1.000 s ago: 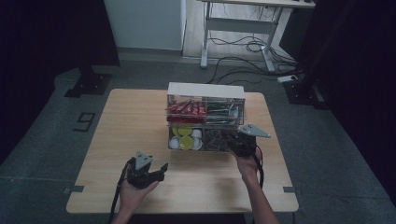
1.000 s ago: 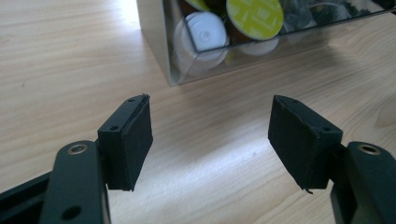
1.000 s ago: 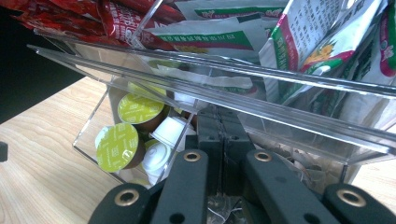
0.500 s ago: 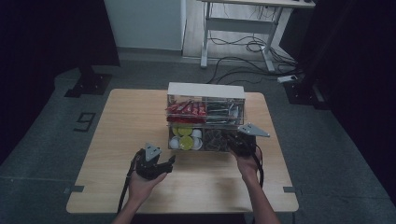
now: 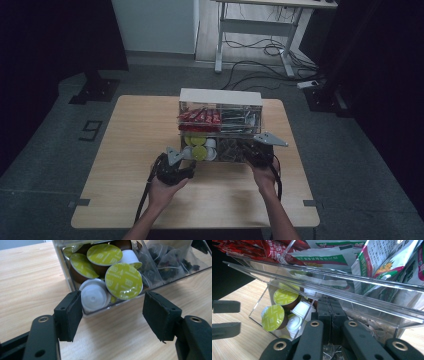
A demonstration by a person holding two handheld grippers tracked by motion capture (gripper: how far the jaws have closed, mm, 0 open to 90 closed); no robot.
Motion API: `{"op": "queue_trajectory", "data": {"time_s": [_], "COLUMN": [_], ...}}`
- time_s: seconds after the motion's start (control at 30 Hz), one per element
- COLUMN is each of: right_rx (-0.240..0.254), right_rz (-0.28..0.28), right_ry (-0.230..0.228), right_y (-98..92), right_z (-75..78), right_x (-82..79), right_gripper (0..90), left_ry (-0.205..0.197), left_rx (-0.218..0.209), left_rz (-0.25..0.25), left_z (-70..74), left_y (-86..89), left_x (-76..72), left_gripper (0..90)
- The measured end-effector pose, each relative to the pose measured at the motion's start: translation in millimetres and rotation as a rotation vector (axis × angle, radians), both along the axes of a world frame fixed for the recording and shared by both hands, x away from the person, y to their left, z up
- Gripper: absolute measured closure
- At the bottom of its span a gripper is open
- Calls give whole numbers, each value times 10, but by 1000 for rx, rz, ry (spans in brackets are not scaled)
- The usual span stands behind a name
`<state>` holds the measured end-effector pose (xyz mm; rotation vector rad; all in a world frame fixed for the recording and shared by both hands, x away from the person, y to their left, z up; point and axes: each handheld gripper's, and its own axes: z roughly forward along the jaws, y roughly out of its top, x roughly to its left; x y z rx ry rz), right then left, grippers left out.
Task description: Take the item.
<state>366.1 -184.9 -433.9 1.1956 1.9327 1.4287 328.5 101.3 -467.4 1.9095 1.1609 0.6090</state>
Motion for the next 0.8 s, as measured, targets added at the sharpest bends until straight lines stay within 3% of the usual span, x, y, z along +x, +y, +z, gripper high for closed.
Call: {"op": "queue_trajectory", "data": {"time_s": [0.3, 0.8], "right_rx": [-3, 0], "right_rz": [3, 5], "right_ry": [3, 6], "right_y": [6, 7], "right_z": [-2, -7], "right_x": [4, 12], "right_gripper": [883, 883], "left_ry": [8, 1], "left_rx": [28, 49], "left_rz": [6, 0], "left_z": [-37, -81], "left_y": [-143, -290], "left_x": [153, 266], "left_gripper": [320, 316]}}
